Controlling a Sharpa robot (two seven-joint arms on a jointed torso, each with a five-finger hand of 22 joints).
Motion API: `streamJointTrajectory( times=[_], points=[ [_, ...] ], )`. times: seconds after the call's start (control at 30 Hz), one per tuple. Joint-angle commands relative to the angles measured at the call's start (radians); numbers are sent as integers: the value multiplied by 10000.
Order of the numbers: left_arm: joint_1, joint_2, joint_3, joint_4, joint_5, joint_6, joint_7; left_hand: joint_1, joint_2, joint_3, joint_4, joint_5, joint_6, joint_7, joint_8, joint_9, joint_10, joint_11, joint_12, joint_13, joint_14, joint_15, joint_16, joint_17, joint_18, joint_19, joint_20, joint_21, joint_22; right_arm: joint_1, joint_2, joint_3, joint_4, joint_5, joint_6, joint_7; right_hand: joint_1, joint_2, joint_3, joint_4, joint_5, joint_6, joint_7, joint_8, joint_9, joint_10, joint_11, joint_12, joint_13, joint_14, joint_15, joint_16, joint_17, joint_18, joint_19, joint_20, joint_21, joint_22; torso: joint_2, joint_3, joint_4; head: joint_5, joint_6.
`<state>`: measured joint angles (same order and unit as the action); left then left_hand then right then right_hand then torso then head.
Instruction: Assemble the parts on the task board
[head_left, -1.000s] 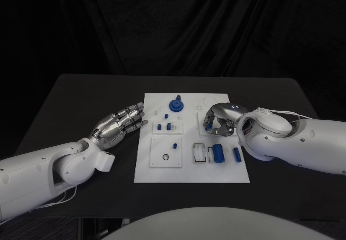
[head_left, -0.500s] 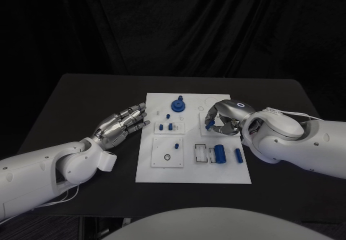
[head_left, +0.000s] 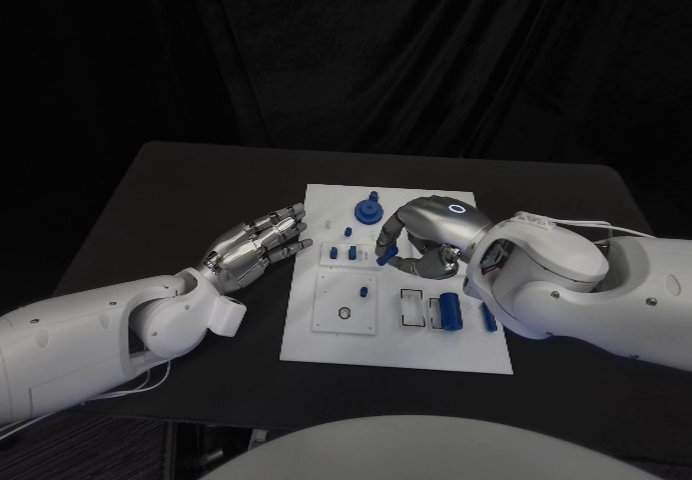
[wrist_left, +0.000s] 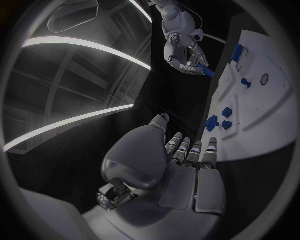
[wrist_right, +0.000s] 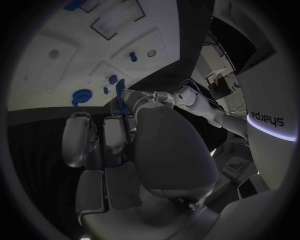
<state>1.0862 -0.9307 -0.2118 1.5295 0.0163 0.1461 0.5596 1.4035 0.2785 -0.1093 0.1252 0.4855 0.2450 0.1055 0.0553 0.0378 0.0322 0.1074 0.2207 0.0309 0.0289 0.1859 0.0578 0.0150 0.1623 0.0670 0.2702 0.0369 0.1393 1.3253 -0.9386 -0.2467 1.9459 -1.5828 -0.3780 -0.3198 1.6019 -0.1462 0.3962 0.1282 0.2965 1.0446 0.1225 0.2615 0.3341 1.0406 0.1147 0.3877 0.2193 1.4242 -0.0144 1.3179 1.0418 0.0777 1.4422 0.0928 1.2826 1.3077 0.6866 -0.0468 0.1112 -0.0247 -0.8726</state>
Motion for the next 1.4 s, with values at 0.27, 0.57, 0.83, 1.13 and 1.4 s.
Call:
streamJointTrajectory(
  times=[0.27,0.57,0.83,1.13,1.4],
  points=[
    [-16,59,8,28,30,162,275,-1,51,57,-5,58,9,56,61,11,-1,55,23,10,3,9,33,11,-39,5,29,32,-13,-486,1440,2,-552,-1965,1335,860,12,-38,77,-22,-73,-59,-1,-72,15,737,-602,-54,13,-16,-64,-28,-29,-126,19,-72,42,1780,2,-17,-10,849,0],
    [-16,88,8,22,30,207,477,4,50,78,-2,61,50,43,75,17,10,49,69,15,24,-7,70,20,-31,27,23,46,24,-883,2207,3,-957,-2697,1638,939,-7,-52,72,-59,-191,-57,-2,-109,32,838,-616,-55,19,-2,-71,-12,18,-137,37,-77,94,1795,33,15,57,1136,0],
    [-16,153,9,-8,30,244,609,-2,42,126,40,56,116,18,106,24,73,30,232,36,74,-49,144,35,4,103,12,93,116,-1110,2278,3,-1089,-2983,1980,835,-34,-53,66,-84,-301,-45,-12,-141,49,917,-635,-63,24,-13,-83,-40,-27,-130,21,-84,69,1786,78,18,90,1189,0],
    [-16,165,9,-36,30,242,593,-2,42,135,48,59,128,16,111,25,82,29,255,39,78,-60,149,35,10,108,10,97,116,-1240,2232,2,-1110,-3320,1942,767,-45,-69,56,-99,-327,-30,-17,-150,58,948,-643,-65,28,-17,-87,-40,-13,-131,17,-87,70,1786,64,11,64,1320,0],
    [-16,191,9,-65,30,246,545,0,40,145,53,62,118,20,110,23,83,27,248,37,75,-68,143,33,16,109,8,98,110,-1297,2175,2,-1133,-3366,1898,723,-42,-72,57,-111,-326,-20,-23,-152,62,964,-648,-64,31,-10,-90,-27,17,-136,26,-89,93,1793,56,35,67,1333,0]
  ],
)
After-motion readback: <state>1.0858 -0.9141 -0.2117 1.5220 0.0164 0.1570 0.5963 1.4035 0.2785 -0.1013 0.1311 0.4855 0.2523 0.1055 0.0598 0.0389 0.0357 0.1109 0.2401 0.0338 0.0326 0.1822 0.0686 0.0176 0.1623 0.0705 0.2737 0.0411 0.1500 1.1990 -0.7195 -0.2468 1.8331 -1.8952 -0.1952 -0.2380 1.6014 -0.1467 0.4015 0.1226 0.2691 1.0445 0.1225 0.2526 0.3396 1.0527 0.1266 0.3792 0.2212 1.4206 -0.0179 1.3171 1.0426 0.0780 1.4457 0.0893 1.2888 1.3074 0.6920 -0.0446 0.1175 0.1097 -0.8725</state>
